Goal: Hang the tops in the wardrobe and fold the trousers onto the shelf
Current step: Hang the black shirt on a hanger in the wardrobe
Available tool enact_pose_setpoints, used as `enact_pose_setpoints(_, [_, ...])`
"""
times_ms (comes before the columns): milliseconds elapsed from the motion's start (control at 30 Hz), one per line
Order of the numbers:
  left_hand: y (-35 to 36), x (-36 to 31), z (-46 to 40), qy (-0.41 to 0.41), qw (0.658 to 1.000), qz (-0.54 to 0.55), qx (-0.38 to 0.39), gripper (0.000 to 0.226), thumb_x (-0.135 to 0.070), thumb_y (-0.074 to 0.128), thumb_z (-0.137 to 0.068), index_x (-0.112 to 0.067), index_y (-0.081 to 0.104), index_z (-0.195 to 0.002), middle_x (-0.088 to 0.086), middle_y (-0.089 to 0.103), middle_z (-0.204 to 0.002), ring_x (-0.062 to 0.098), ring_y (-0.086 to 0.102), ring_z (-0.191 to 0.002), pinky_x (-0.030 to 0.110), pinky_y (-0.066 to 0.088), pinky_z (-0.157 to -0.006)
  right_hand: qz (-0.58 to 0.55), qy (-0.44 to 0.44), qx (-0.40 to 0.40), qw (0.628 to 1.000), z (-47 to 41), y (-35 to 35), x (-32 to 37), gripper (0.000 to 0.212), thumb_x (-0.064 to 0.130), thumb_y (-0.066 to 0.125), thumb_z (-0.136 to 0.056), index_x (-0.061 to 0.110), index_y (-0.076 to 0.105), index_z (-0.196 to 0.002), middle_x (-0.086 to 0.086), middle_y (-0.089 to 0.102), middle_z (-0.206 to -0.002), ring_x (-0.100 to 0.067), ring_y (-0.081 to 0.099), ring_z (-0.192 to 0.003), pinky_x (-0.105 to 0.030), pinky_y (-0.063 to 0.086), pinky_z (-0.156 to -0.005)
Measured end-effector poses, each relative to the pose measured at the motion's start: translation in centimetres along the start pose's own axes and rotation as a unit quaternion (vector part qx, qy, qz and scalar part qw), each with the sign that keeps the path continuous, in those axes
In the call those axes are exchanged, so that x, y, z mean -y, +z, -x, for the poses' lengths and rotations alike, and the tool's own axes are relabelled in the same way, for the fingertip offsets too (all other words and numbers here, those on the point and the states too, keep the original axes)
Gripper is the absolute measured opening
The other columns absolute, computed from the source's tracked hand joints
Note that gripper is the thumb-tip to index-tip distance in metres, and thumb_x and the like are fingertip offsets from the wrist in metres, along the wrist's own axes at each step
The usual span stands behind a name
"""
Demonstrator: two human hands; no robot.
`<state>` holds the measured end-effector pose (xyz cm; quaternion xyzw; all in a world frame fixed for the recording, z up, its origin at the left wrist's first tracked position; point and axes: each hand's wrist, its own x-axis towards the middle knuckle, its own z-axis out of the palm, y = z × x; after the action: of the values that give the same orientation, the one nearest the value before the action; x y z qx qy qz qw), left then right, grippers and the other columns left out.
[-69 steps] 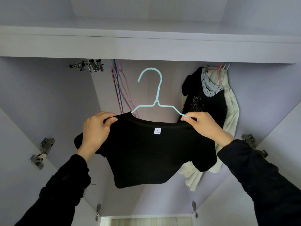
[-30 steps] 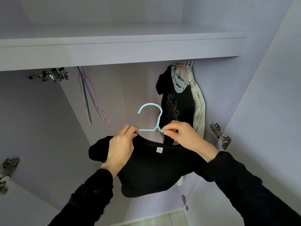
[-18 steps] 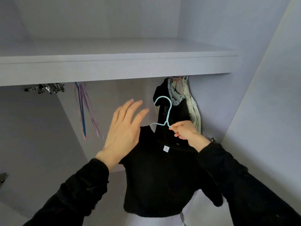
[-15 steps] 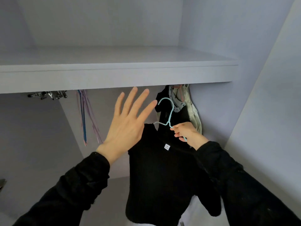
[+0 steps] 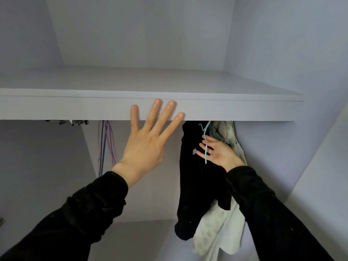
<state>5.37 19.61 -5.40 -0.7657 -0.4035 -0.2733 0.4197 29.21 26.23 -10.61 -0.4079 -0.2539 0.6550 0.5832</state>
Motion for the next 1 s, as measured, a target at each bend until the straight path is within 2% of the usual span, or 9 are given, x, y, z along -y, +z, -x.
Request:
enact_pose_setpoints(167, [0.3, 0.1, 0.0, 0.006, 1.000, -0.011, -0.007, 0.113, 0.002, 0.064, -0.062, -0.020, -0.003, -0.151, 0.011, -0.005, -0.156, 0.034, -0.017, -0.142, 0.066, -0.012, -0.103, -0.039, -0.045, -0.003, 0.998, -2.4, 0.9, 1.8, 0.038, -0.008, 0.042, -0.095, 0.001, 0.045, -0.133, -0.015, 0.048, -0.116, -0.031, 0.046, -0.118, -0.049, 0.047, -0.084])
enact_pose_setpoints(267, [0.5, 0.2, 0.1, 0.005, 1.000, -0.022, -0.011, 0.113, 0.002, 0.062, -0.062, -0.020, -0.004, -0.150, 0.011, -0.007, -0.156, 0.034, -0.018, -0.142, 0.066, -0.012, -0.103, -0.024, -0.055, -0.027, 0.998, -3.6, 0.9, 2.3, 0.039, -0.007, 0.041, -0.096, 0.000, 0.043, -0.135, -0.020, 0.044, -0.131, -0.035, 0.045, -0.126, -0.046, 0.045, -0.093])
enact_pose_setpoints(367, [0.6, 0.0, 0.0, 0.006, 1.000, -0.019, -0.013, 0.115, 0.003, 0.062, -0.060, -0.020, -0.005, -0.150, 0.010, -0.004, -0.155, 0.034, -0.018, -0.142, 0.066, -0.009, -0.103, 0.005, -0.055, -0.054, 0.997, -4.2, 0.5, 2.1, 0.041, -0.006, 0.039, -0.097, 0.000, 0.039, -0.138, -0.021, 0.040, -0.140, -0.035, 0.044, -0.128, -0.043, 0.043, -0.096])
enact_pose_setpoints(533, [0.6, 0.0, -0.2, 0.004, 1.000, -0.018, -0.012, 0.114, 0.003, 0.060, -0.060, -0.021, -0.007, -0.150, 0.010, -0.006, -0.155, 0.033, -0.019, -0.142, 0.067, -0.008, -0.102, 0.047, -0.073, -0.082, 0.993, -5.1, 0.2, 2.3, 0.039, -0.002, 0.039, -0.099, -0.003, 0.039, -0.137, -0.023, 0.041, -0.140, -0.035, 0.043, -0.129, -0.041, 0.042, -0.098])
enact_pose_setpoints(700, [0.4, 0.0, 0.0, 0.000, 1.000, -0.016, -0.003, 0.113, 0.003, 0.059, -0.062, -0.020, -0.006, -0.150, 0.010, -0.006, -0.155, 0.034, -0.019, -0.141, 0.068, -0.008, -0.103, 0.077, -0.052, -0.177, 0.980, -4.8, 0.2, 2.8, 0.034, 0.006, 0.032, -0.102, -0.007, 0.046, -0.131, -0.021, 0.044, -0.140, -0.029, 0.046, -0.128, -0.039, 0.045, -0.093])
enact_pose_setpoints(833, [0.3, -0.1, 0.1, -0.005, 1.000, -0.014, 0.001, 0.114, 0.004, 0.061, -0.061, -0.020, -0.006, -0.150, 0.010, -0.006, -0.155, 0.034, -0.018, -0.142, 0.067, -0.008, -0.103, 0.015, -0.056, -0.159, 0.986, -3.9, -1.0, 3.9, 0.047, 0.011, 0.012, -0.102, -0.002, 0.018, -0.147, -0.015, 0.022, -0.155, -0.023, 0.020, -0.144, -0.032, 0.020, -0.115])
enact_pose_setpoints(867, [0.2, -0.1, 0.0, -0.006, 1.000, -0.013, 0.005, 0.114, 0.004, 0.061, -0.061, -0.020, -0.006, -0.150, 0.009, -0.006, -0.155, 0.034, -0.018, -0.142, 0.067, -0.008, -0.103, 0.026, -0.063, -0.155, 0.985, -3.8, -1.2, 3.9, 0.047, 0.012, 0.013, -0.102, -0.001, 0.017, -0.147, -0.014, 0.021, -0.155, -0.023, 0.020, -0.144, -0.032, 0.020, -0.115])
enact_pose_setpoints(933, [0.0, -0.2, 0.0, -0.008, 1.000, -0.006, 0.016, 0.113, 0.004, 0.060, -0.061, -0.020, -0.006, -0.150, 0.009, -0.007, -0.155, 0.034, -0.018, -0.142, 0.067, -0.008, -0.103, 0.079, -0.092, -0.181, 0.976, -3.7, -1.5, 3.5, 0.043, 0.009, 0.028, -0.101, -0.002, 0.030, -0.142, -0.019, 0.034, -0.148, -0.030, 0.037, -0.135, -0.037, 0.034, -0.110])
enact_pose_setpoints(1000, [0.1, -0.1, 0.0, -0.014, 0.999, -0.007, 0.031, 0.112, 0.004, 0.058, -0.062, -0.020, -0.006, -0.150, 0.009, -0.007, -0.155, 0.034, -0.018, -0.142, 0.067, -0.009, -0.104, 0.181, -0.109, -0.219, 0.952, -3.6, -1.1, 3.0, 0.038, 0.004, 0.040, -0.096, -0.004, 0.044, -0.133, -0.022, 0.053, -0.129, -0.033, 0.057, -0.110, -0.040, 0.045, -0.101])
